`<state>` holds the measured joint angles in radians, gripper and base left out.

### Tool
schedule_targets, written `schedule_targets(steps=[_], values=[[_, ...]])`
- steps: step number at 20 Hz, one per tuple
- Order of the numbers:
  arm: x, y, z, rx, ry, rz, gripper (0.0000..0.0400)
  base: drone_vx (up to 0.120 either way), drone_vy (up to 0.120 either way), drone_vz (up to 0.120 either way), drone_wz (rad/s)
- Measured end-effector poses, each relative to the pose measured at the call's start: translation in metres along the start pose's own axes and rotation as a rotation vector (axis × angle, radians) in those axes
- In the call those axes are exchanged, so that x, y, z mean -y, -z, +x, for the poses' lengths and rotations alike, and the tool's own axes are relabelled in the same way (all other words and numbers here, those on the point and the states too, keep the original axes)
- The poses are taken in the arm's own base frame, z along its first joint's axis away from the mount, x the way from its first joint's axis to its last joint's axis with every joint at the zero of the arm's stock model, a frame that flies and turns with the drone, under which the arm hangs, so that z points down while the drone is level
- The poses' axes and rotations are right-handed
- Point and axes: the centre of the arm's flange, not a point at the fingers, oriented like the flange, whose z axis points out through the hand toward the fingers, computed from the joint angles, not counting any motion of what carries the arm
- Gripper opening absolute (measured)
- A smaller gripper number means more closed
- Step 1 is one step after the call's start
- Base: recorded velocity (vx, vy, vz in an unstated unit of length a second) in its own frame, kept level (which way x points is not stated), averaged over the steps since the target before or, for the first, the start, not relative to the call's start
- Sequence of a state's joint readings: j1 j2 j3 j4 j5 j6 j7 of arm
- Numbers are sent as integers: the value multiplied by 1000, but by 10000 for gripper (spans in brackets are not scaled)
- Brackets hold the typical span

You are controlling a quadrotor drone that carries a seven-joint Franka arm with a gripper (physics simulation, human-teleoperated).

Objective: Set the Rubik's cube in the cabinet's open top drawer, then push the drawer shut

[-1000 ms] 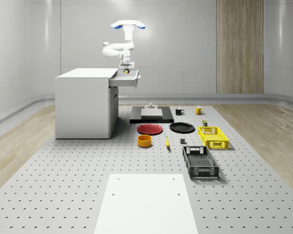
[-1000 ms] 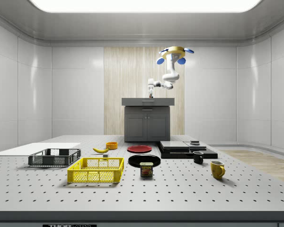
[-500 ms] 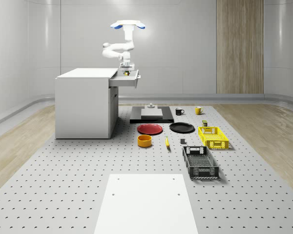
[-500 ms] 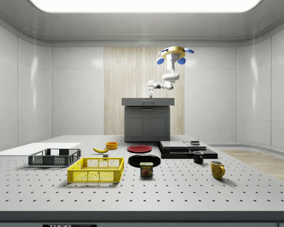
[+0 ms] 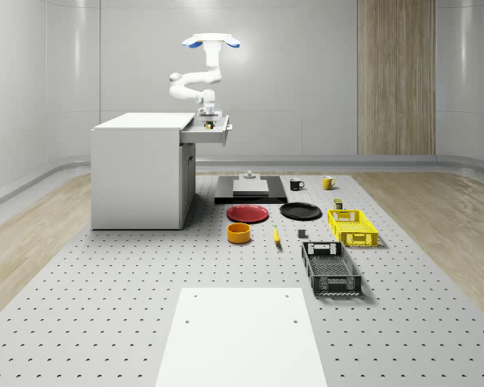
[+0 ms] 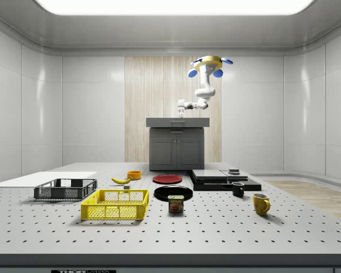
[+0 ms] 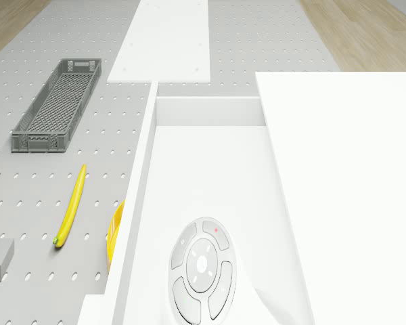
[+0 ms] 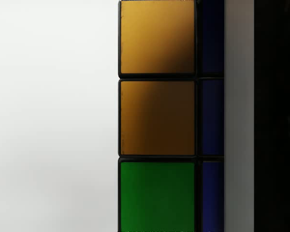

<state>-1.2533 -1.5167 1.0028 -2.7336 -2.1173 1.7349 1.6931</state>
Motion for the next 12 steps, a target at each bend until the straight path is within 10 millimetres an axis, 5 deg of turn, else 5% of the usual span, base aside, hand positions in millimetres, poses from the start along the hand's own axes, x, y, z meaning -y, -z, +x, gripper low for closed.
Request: schedule_targets(steps=[3,7,12], values=[[0,-6,0,0,0,0,325,0,0,0,0],[0,-9,0,0,0,0,372,0,0,0,0],[0,4,0,0,0,0,392,0,0,0,0]])
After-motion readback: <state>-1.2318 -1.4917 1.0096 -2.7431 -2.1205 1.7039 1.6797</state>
